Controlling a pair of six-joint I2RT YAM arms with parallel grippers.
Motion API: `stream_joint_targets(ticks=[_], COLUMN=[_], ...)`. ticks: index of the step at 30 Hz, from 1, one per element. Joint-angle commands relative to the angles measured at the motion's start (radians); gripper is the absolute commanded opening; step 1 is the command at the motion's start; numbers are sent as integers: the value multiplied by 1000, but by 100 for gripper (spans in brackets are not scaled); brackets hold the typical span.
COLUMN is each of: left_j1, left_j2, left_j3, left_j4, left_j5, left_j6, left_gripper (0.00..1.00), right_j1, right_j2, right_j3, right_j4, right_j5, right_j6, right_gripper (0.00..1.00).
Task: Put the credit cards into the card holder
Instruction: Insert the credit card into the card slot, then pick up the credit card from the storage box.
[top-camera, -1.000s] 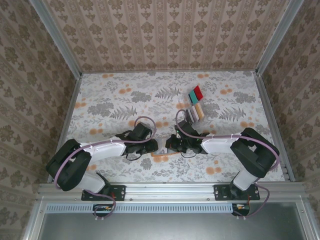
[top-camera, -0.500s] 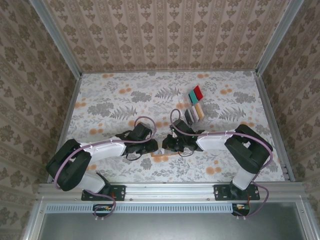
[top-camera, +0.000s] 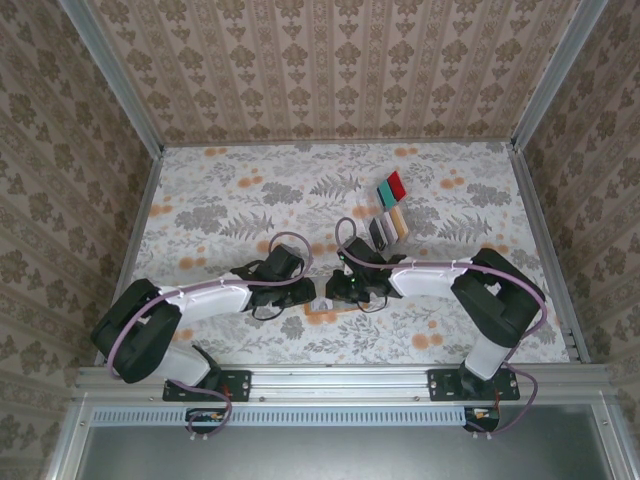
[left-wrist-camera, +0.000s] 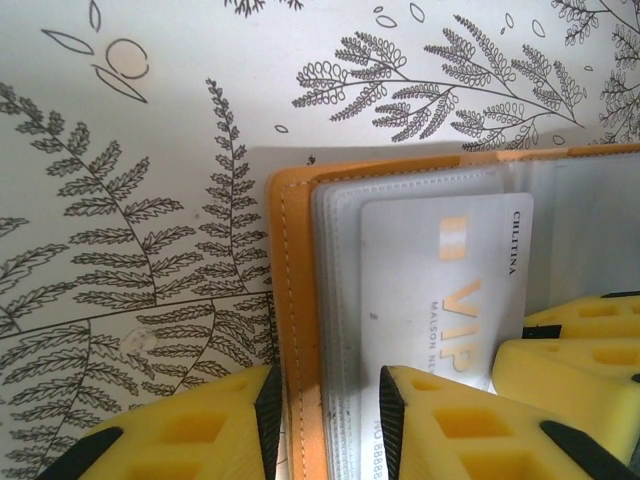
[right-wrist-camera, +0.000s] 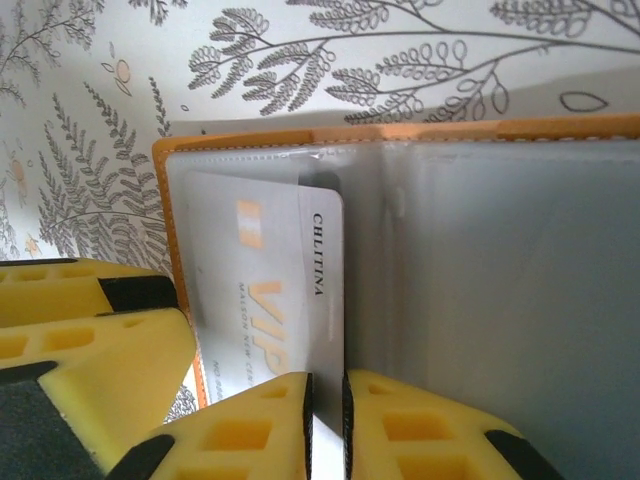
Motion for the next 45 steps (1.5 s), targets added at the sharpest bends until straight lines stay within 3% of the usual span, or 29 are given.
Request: stream_joint_targets(ticks=[1, 13, 23, 28, 33, 38, 45], left_j1=[-6, -6, -1, 0, 0, -1, -8], left_j2=[-10, -7, -87, -100, -105, -69, -8], left_j3=[23, 30, 11, 32, 80, 139, 200], left_j4=[4, -5, -38, -50, -44, -32, -15], left_j5=[-6, -8, -75, -68, -34, -2, 33], left_j6=[30, 36, 24, 38, 62, 76, 77], left_gripper=[33, 33, 38, 40, 43, 45, 48], right_j1=[6, 7, -3, -30, -133, -229, -242], right_j2=[33, 58, -151, -189, -212, -138, -2], right_j3=[46, 108, 157, 253, 342, 425, 555], right_j4=[-39, -74, -337, -538, -695, -753, -825], right_j5=[-7, -51, 183, 387, 599, 646, 809], right_j6=[-45, -129, -204, -262, -355, -468, -558], right_gripper=[16, 20, 49, 47, 41, 37, 35])
